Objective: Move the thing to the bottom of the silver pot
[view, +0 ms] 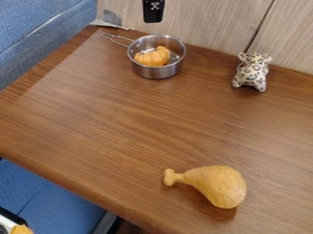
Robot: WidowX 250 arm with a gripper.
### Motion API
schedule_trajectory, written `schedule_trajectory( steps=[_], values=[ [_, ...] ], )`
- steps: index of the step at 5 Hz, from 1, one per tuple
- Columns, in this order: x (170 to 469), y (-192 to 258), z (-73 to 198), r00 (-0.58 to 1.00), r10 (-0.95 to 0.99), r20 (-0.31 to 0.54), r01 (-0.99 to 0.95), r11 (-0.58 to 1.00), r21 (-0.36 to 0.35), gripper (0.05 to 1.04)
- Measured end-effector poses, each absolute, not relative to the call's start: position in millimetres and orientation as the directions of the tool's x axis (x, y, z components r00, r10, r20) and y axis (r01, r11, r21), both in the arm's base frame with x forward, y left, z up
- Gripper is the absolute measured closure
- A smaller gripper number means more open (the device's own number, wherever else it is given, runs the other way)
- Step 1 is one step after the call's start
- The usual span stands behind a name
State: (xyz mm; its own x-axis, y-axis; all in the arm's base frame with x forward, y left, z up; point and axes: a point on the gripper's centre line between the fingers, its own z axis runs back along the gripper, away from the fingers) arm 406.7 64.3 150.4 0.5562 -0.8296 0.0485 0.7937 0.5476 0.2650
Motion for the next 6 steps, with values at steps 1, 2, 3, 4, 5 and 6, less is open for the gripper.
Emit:
schedule_trajectory(
  steps=[1, 2, 3, 4, 5, 6],
  values=[
    [406, 64, 134, 0.563, -0.826, 0.032, 0.801, 0.555, 0.227, 0.084],
    [402, 31, 128, 0.557, -0.830, 0.031, 0.812, 0.552, 0.189, 0.084],
    [398, -15, 127, 0.564, -0.825, 0.031, 0.811, 0.561, 0.165, 0.084],
    [399, -42, 131, 0.548, -0.834, 0.059, 0.819, 0.550, 0.163, 0.084],
    [404, -74, 124, 0.529, -0.842, 0.103, 0.834, 0.539, 0.121, 0.084],
    [413, -92, 113, 0.536, -0.838, 0.105, 0.833, 0.545, 0.101, 0.084]
  ],
)
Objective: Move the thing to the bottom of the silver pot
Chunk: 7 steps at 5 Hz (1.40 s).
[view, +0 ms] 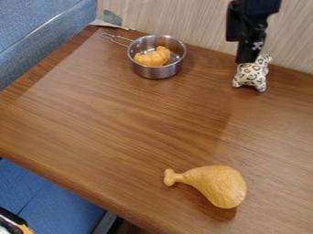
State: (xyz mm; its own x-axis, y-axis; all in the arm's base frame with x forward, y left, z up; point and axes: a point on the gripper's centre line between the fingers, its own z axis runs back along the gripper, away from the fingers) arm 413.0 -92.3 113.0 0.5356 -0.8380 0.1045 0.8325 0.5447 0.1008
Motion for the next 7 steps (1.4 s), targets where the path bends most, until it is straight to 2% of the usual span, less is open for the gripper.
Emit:
schedule_trajectory(
  steps=[2, 3, 4, 5, 6, 7],
  values=[
    [427, -117, 88, 0.581, -0.813, 0.047, 0.807, 0.583, 0.095, 0.084],
    [431, -113, 80, 0.594, -0.804, 0.007, 0.795, 0.589, 0.142, 0.084],
    [432, -109, 70, 0.594, -0.803, -0.050, 0.796, 0.579, 0.175, 0.133],
    [432, -101, 64, 0.607, -0.791, -0.076, 0.786, 0.583, 0.208, 0.355],
    [431, -100, 60, 0.605, -0.791, -0.086, 0.787, 0.579, 0.211, 0.497],
    [429, -100, 61, 0.594, -0.800, -0.083, 0.795, 0.568, 0.214, 0.523]
  ],
)
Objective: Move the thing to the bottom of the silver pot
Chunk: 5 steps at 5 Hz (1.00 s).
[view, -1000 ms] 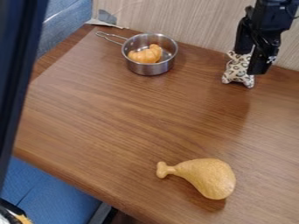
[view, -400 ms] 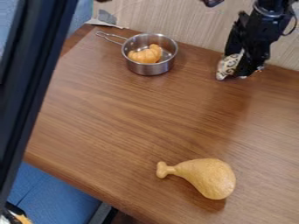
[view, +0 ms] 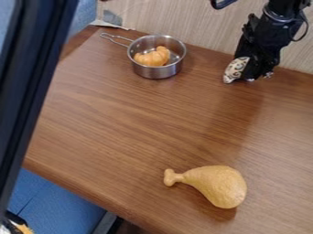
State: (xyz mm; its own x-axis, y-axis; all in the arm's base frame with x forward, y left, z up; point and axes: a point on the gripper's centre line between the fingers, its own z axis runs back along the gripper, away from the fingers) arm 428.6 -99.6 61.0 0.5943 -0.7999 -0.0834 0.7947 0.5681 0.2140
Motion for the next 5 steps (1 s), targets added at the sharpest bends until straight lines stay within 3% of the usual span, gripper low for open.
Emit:
schedule_trajectory(
  steps=[1, 2, 3, 4, 5],
  values=[
    [428, -97, 66, 0.560, -0.823, -0.091, 0.817, 0.531, 0.227, 0.524],
    [428, -103, 84, 0.482, -0.875, -0.045, 0.857, 0.461, 0.230, 0.561],
    [423, -92, 122, 0.422, -0.906, 0.046, 0.869, 0.418, 0.265, 0.711],
    [408, -60, 158, 0.440, -0.893, 0.098, 0.839, 0.448, 0.309, 0.802],
    [381, -11, 170, 0.472, -0.874, 0.111, 0.811, 0.481, 0.333, 0.849]
  ],
)
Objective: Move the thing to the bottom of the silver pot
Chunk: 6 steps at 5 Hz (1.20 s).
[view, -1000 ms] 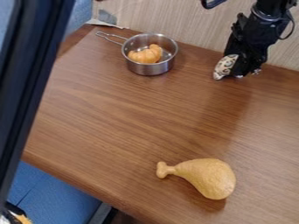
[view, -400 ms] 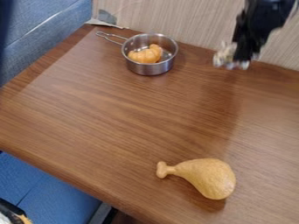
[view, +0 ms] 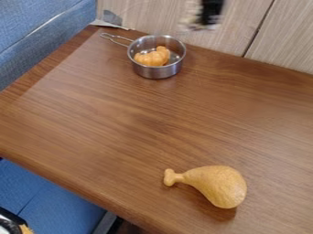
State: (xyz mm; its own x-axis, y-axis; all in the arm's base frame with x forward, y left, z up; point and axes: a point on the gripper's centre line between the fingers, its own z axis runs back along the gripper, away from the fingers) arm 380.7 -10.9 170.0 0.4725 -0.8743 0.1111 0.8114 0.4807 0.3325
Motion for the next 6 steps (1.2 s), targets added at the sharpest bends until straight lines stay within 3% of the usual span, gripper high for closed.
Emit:
schedule_trajectory(
  steps=[2, 3, 4, 5, 6],
  values=[
    [325, 63, 159, 0.622, -0.778, 0.090, 0.725, 0.615, 0.309, 0.861],
    [287, 97, 141, 0.740, -0.672, 0.036, 0.642, 0.721, 0.261, 0.861],
    [265, 102, 117, 0.778, -0.628, -0.028, 0.617, 0.754, 0.227, 0.861],
    [264, 93, 101, 0.738, -0.671, -0.067, 0.664, 0.706, 0.248, 0.861],
    [268, 88, 82, 0.729, -0.677, -0.097, 0.680, 0.702, 0.212, 0.861]
  ],
)
